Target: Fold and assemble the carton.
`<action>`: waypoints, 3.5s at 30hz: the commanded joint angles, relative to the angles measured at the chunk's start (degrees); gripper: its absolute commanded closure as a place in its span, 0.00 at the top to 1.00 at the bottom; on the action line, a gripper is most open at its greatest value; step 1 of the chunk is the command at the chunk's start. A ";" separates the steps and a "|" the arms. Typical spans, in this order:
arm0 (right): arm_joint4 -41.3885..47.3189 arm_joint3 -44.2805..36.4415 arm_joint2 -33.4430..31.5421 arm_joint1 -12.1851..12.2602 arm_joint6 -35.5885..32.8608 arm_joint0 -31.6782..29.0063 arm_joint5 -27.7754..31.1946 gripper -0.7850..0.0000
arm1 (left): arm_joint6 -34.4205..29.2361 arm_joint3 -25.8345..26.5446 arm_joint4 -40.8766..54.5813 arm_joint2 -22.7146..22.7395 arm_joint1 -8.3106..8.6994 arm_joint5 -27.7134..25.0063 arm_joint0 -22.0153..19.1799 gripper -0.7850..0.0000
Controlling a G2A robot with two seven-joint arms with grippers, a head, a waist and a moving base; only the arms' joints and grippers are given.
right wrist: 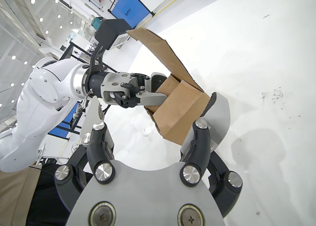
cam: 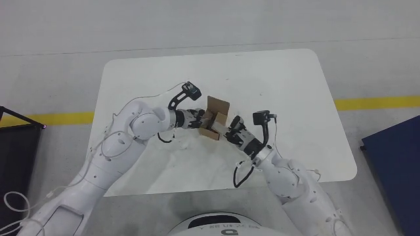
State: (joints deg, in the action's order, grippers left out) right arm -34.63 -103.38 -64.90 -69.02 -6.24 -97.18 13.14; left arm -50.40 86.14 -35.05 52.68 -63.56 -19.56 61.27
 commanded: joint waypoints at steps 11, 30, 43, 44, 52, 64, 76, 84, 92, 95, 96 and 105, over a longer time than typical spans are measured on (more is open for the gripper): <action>-5.00 -4.31 -0.92 0.32 3.92 -3.53 -0.66 0.98 | 0.31 2.69 -2.21 0.56 0.17 2.39 0.43 0.13; -6.73 -1.80 -4.47 0.72 1.80 0.89 2.81 0.80 | 7.50 2.25 -2.51 8.32 1.92 1.19 6.11 1.00; -9.66 -1.68 -1.53 0.19 -3.51 7.25 0.62 0.72 | -1.04 7.45 -1.08 22.42 5.86 -6.21 16.47 1.00; -9.95 -1.73 -1.17 0.15 -3.86 7.57 0.55 0.72 | -2.43 7.72 -0.77 22.44 6.01 -7.15 16.73 1.00; -11.34 -2.39 1.97 -0.29 -6.25 9.50 -0.03 0.72 | -3.68 4.49 0.88 15.71 5.16 -8.60 12.90 1.00; -10.53 -0.24 7.27 -1.19 -7.01 10.82 0.05 0.72 | 0.64 -5.43 -0.09 5.31 2.65 -9.18 5.12 1.00; -7.73 3.18 10.02 -2.02 -7.11 12.48 -0.44 0.67 | 1.72 -5.45 -1.05 4.97 2.77 -9.81 4.20 1.00; -10.65 4.49 11.23 -2.37 -7.46 13.42 -3.78 0.50 | 1.66 -4.67 -1.52 5.72 3.26 -10.39 5.06 1.00; -24.09 2.29 14.33 -2.61 -8.98 13.71 -11.23 0.48 | 1.78 -3.74 -1.90 6.64 3.82 -11.07 6.18 1.00; -28.95 1.67 15.35 -2.68 -10.15 13.89 -13.50 0.49 | 1.99 -3.31 -1.96 7.14 4.06 -11.37 6.72 1.00; -30.40 1.57 15.78 -2.73 -10.56 13.92 -14.19 0.48 | 2.08 -3.22 -2.01 7.35 4.15 -11.45 6.91 1.00; -41.29 1.64 19.34 -3.28 -15.30 15.58 -16.60 0.51 | 2.60 -2.43 -2.01 9.13 4.90 -11.90 8.37 1.00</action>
State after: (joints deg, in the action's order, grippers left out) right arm -74.47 -101.62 -45.91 -72.24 -21.13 -81.74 -3.16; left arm -47.89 83.59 -37.06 61.61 -58.75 -31.51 69.46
